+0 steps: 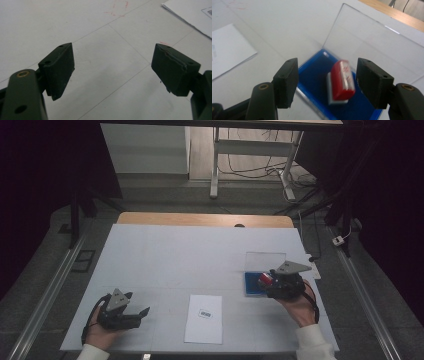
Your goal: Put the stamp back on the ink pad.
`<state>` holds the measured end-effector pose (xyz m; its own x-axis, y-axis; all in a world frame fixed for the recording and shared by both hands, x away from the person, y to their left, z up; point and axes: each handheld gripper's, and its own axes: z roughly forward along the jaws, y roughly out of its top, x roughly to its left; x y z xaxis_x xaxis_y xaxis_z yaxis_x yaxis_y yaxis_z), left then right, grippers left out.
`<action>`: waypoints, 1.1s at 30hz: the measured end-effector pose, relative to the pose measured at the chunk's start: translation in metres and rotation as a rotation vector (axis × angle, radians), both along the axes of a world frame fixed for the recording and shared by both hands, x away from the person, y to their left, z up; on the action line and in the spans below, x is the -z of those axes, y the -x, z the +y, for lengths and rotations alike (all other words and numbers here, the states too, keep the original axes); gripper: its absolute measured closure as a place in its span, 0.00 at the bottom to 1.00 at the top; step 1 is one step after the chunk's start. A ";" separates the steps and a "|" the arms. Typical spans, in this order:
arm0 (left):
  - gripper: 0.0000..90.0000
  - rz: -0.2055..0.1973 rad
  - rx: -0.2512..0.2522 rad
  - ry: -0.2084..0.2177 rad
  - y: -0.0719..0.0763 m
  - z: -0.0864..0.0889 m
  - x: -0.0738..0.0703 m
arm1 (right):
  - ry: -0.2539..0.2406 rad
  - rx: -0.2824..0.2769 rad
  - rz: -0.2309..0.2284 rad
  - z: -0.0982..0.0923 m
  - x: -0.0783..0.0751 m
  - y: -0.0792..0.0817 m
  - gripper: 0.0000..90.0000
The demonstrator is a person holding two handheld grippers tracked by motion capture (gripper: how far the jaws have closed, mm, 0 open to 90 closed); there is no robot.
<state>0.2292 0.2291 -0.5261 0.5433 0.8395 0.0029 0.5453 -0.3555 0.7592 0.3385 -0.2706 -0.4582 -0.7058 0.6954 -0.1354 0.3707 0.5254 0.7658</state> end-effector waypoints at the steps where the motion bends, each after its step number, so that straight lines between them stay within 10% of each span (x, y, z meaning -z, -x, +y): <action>1: 0.21 0.002 0.000 0.004 0.000 0.000 0.000 | -0.010 -0.006 -0.008 -0.002 0.001 0.005 0.38; 15: 0.21 0.009 0.041 0.014 0.004 -0.010 -0.001 | -0.124 -0.051 0.027 -0.039 0.047 0.064 0.37; 33: 0.21 0.016 0.044 0.005 0.004 -0.013 0.000 | -0.132 -0.062 -0.017 -0.043 0.050 0.061 0.38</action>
<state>0.2252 0.2162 -0.5257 0.5800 0.8146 -0.0105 0.5415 -0.3759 0.7520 0.2773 -0.3132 -0.5080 -0.7465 0.6629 -0.0578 0.3272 0.4413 0.8356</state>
